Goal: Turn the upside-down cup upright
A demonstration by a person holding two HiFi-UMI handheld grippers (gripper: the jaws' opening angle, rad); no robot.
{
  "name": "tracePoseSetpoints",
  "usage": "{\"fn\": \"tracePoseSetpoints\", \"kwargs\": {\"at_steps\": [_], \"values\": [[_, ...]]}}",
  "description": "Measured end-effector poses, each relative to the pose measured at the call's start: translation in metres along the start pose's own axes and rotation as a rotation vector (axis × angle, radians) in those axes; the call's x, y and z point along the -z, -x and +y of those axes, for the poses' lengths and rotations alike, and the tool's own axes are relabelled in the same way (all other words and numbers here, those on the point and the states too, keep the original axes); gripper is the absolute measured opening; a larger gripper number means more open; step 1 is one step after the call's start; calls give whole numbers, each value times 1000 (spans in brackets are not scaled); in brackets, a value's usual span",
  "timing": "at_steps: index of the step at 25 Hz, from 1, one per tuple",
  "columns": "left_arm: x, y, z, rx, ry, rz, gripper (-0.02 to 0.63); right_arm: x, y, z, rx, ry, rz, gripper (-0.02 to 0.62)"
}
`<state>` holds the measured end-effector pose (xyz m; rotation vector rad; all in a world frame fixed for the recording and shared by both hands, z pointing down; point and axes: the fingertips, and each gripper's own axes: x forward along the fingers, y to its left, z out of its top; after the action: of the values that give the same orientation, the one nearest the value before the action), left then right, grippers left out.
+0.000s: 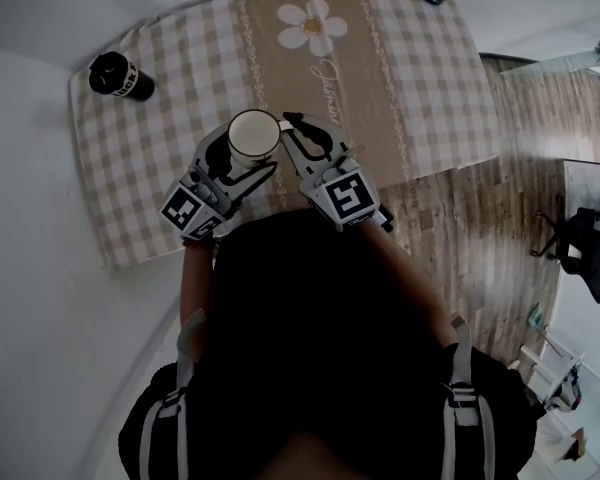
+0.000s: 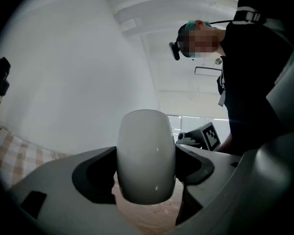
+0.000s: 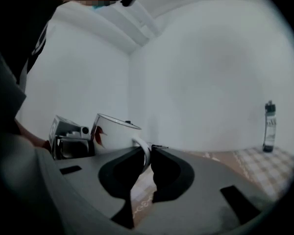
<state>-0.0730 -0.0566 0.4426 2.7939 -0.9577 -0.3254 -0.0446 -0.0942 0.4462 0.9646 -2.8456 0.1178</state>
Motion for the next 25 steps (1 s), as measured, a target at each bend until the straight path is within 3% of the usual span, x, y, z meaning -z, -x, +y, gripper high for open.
{"fn": "tracePoseSetpoints", "kwargs": {"at_steps": [6, 9, 19, 25], "values": [[18, 1, -4, 2, -52, 93, 376, -9, 2, 6, 28, 386, 50, 44], [20, 0, -7, -8, -64, 103, 374, -10, 2, 8, 32, 490, 51, 44], [19, -3, -5, -22, -32, 93, 371, -4, 1, 1, 74, 398, 41, 40], [32, -6, 6, -91, -26, 97, 376, 4, -6, -11, 85, 325, 47, 43]]}}
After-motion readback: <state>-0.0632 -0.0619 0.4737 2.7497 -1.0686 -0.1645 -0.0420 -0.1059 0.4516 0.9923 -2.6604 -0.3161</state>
